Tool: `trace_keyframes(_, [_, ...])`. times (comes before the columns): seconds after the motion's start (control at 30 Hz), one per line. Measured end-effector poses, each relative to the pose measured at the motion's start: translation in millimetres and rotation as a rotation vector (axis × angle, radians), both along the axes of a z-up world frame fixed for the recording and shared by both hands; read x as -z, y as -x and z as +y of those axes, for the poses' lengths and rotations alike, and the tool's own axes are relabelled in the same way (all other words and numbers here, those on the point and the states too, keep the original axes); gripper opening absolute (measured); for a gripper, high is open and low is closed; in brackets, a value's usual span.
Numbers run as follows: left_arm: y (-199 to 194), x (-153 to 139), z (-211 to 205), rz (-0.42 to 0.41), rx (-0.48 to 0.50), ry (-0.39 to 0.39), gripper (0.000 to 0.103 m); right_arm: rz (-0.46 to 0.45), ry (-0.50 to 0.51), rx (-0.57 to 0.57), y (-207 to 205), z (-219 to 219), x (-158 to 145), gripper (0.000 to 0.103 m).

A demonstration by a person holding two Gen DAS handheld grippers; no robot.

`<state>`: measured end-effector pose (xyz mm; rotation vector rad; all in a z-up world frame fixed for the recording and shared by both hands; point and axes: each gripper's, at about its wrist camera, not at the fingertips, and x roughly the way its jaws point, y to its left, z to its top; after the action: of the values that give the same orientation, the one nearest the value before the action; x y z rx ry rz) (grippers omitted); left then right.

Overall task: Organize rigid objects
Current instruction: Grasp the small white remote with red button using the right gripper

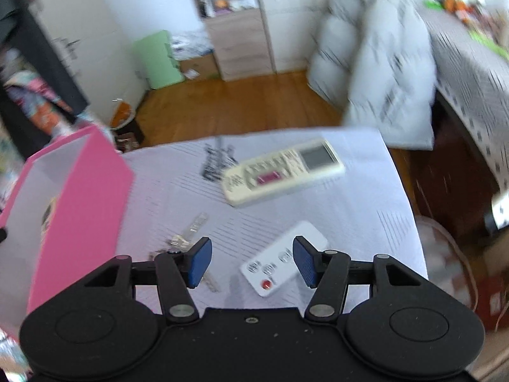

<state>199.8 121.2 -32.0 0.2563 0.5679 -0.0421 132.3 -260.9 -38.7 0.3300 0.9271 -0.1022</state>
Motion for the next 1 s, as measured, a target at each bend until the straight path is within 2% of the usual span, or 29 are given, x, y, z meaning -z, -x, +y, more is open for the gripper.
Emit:
trace_keyframes(0.17, [0, 0, 0, 0.001, 0.009, 0.003, 0.007, 0.094, -0.106, 0.068, -14, -9, 38, 0.068])
trace_keyframes(0.23, [1, 0, 1, 0.001, 0.01, -0.002, 0.007, 0.119, -0.1, 0.092, -21, -9, 51, 0.07])
trace_keyframes(0.37, [1, 0, 0, 0.001, 0.011, -0.003, 0.007, 0.055, -0.028, 0.111, -35, 0, 62, 0.072])
trace_keyframes(0.4, [1, 0, 0, 0.001, 0.013, -0.002, 0.007, 0.04, 0.006, 0.1, -39, 3, 63, 0.07])
trace_keyframes(0.47, [1, 0, 0, 0.001, 0.015, -0.005, 0.007, 0.023, 0.104, 0.061, -45, 13, 66, 0.057])
trace_keyframes(0.5, [1, -1, 0, 0.0, 0.016, -0.008, 0.007, 0.012, 0.16, 0.044, -47, 19, 68, 0.047])
trace_keyframes(0.53, [1, -1, 1, 0.001, 0.018, -0.006, 0.007, -0.003, 0.196, 0.027, -46, 22, 70, 0.047])
trace_keyframes(0.7, [1, -1, 2, 0.001, 0.024, -0.007, 0.007, -0.036, 0.14, 0.001, -35, 15, 64, 0.046])
trace_keyframes(1.0, [1, 0, 2, -0.004, 0.027, -0.001, 0.007, -0.113, 0.084, -0.07, -6, 43, 23, 0.046])
